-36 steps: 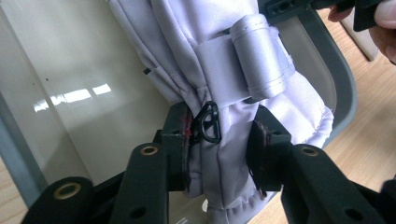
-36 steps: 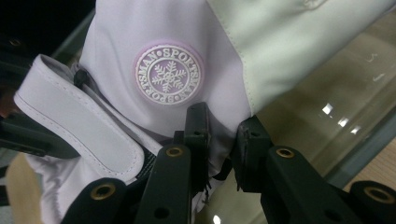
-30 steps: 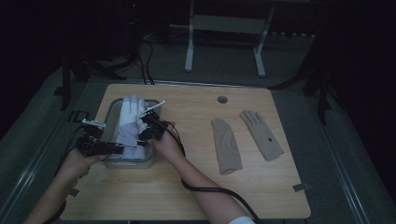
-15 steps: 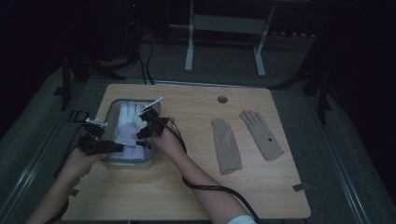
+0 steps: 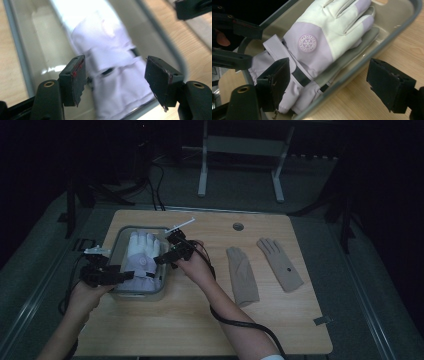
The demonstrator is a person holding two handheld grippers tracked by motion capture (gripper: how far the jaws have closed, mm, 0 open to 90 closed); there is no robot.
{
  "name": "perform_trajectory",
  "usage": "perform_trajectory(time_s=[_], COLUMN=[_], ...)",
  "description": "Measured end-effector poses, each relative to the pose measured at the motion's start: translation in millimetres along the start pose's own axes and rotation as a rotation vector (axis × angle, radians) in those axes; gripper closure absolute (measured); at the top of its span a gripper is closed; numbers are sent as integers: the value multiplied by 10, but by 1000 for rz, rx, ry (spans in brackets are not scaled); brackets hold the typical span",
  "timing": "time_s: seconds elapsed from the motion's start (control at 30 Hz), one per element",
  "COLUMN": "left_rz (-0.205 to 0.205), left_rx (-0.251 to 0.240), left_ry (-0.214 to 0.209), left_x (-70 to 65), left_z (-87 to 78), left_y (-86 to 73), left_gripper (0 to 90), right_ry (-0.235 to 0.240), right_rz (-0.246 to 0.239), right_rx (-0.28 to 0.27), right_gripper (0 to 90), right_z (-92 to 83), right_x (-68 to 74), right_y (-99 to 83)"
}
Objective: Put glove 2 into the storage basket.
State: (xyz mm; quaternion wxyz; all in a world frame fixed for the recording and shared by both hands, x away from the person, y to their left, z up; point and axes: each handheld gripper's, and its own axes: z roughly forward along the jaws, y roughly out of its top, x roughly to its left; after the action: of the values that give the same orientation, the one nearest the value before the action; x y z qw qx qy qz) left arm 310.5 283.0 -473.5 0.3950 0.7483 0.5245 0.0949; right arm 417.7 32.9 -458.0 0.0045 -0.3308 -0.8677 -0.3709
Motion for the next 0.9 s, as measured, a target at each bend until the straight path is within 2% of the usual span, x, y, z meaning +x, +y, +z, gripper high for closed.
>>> perform_trajectory(time_s=[0.1,0.17,0.2,0.23,0.47,0.53,0.57,0.63,0.7,0.77,0.8,0.9], left_rz=[11,27,27,43,80,83,83,94,112,117,126,151], left_rx=[-24,-39,-39,-39,-42,-41,-42,-41,-51,-63,-80,-119], left_ry=[-11,-31,-31,-46,-107,-114,-136,-150,-147,-153,-166,-162], left_x=[-77,-197,-197,-278,-539,-571,-628,-694,-765,-799,-864,-981], left_z=[-6,30,30,72,242,266,315,366,410,421,443,459], left_y=[32,73,73,93,144,150,155,154,150,147,150,150], left_gripper=[318,318,318,318,317,296,275,217,153,152,146,146], right_ry=[2,-12,-16,-22,-33,-35,-48,-58,-67,-74,-83,-91], right_rz=[3,-12,-15,-16,-24,-23,-20,-20,-15,-17,-15,-17], right_rx=[-6,-3,-2,-2,-14,-15,-16,-15,-14,-13,-19,-24], right_gripper=[189,189,190,189,190,190,190,190,190,190,190,190], right_z=[-59,-125,-143,-162,-321,-344,-391,-427,-466,-487,-537,-609], right_x=[-27,-67,-83,-98,-209,-230,-284,-331,-385,-408,-455,-496], right_y=[-33,-83,-100,-119,-265,-288,-342,-386,-434,-457,-506,-561])
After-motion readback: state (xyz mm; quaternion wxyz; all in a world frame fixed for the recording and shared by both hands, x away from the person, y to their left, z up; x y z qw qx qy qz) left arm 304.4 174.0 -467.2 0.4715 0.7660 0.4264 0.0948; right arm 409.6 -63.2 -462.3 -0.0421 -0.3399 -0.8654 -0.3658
